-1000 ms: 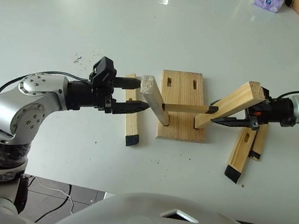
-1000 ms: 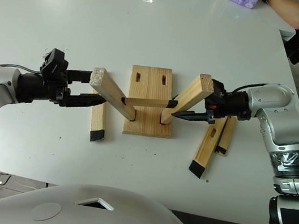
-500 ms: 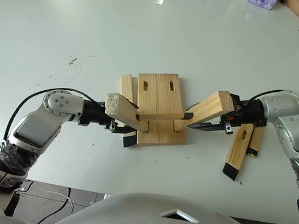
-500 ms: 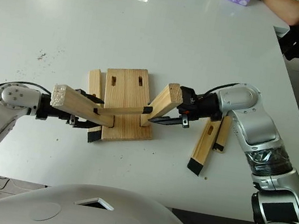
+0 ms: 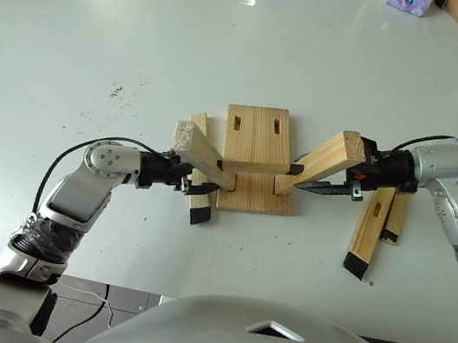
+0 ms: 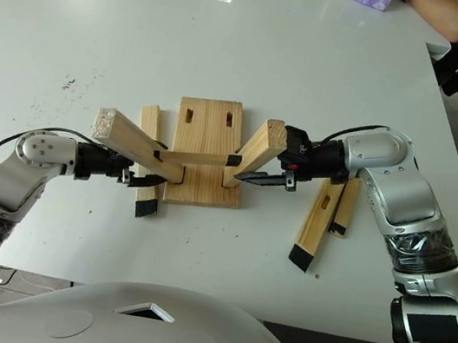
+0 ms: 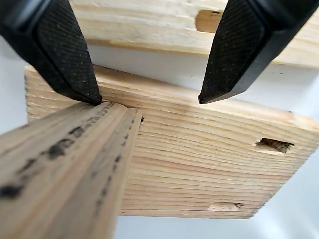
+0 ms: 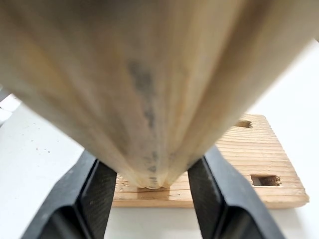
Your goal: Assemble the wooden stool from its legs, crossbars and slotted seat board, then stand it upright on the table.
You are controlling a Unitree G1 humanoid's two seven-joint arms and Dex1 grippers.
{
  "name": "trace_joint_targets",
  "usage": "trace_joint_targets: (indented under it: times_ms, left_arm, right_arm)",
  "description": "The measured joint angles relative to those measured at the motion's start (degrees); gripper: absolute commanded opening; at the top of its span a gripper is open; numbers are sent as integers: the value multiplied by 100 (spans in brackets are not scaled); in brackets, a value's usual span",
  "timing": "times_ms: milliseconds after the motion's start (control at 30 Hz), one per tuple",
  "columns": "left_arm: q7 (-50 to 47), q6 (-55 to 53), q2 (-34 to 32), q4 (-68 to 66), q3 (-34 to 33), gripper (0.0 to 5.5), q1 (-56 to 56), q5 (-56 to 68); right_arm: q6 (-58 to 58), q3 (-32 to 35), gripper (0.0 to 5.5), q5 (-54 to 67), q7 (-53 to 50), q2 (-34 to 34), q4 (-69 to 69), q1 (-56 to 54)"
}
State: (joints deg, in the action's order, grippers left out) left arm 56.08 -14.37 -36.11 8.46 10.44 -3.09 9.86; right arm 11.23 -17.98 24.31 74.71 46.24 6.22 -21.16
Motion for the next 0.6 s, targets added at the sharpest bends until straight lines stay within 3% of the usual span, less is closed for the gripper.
trace_joint_targets:
  times_ms: [267, 533, 600]
  left_arm:
    - [-149, 166, 0, -20, -490, 364, -536, 159]
    - [45, 567, -253, -386, -567, 364, -557, 22]
    - [44, 648, -256, -417, -568, 364, -558, 2]
  right_arm:
    - [-65, 55, 200, -82, -208, -207, -121, 29]
    - [92, 79, 330, -440, -483, -369, -394, 130]
    - [116, 138, 333, -472, -496, -389, -393, 130]
